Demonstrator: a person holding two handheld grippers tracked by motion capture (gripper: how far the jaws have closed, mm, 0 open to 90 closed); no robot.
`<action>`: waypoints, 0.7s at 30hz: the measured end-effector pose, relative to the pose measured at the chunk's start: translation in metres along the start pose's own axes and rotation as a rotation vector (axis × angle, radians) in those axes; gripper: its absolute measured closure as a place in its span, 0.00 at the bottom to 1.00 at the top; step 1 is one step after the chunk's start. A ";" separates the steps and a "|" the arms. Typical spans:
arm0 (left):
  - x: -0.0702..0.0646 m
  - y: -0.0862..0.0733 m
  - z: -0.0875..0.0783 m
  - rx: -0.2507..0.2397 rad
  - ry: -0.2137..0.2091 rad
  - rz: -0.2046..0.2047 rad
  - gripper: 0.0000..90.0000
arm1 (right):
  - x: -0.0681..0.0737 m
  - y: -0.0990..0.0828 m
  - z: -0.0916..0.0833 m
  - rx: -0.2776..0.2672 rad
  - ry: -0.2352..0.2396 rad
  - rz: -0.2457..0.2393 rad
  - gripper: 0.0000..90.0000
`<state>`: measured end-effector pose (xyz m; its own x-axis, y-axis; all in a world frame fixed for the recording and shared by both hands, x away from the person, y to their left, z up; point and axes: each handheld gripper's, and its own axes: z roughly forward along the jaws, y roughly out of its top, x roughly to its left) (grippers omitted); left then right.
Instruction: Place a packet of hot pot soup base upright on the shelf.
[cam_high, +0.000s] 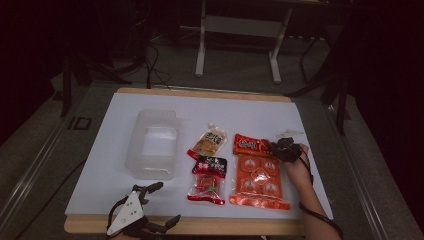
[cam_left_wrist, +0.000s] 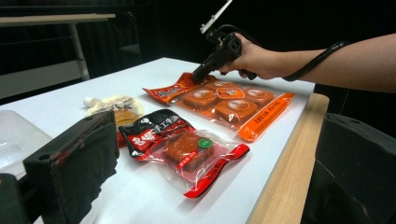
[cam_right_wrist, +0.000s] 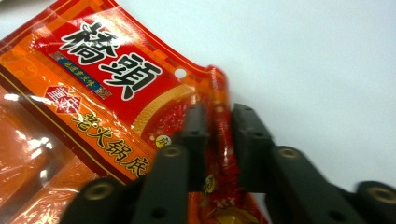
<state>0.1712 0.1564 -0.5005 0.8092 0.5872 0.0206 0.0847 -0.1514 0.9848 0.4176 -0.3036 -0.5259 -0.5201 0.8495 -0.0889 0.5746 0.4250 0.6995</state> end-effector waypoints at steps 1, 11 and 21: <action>0.000 0.000 0.000 0.000 -0.001 -0.002 0.00 | 0.000 0.001 -0.001 0.001 0.002 0.002 0.91; 0.001 0.000 0.000 -0.002 -0.004 -0.010 0.00 | 0.002 0.005 -0.016 -0.028 0.010 0.019 0.97; 0.004 0.000 -0.001 -0.007 -0.010 -0.041 0.00 | 0.004 0.009 -0.033 -0.077 0.013 0.020 0.98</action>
<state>0.1738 0.1600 -0.5001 0.8109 0.5848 -0.0217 0.1139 -0.1214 0.9861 0.3999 -0.3065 -0.4963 -0.5171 0.8534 -0.0655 0.5351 0.3821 0.7534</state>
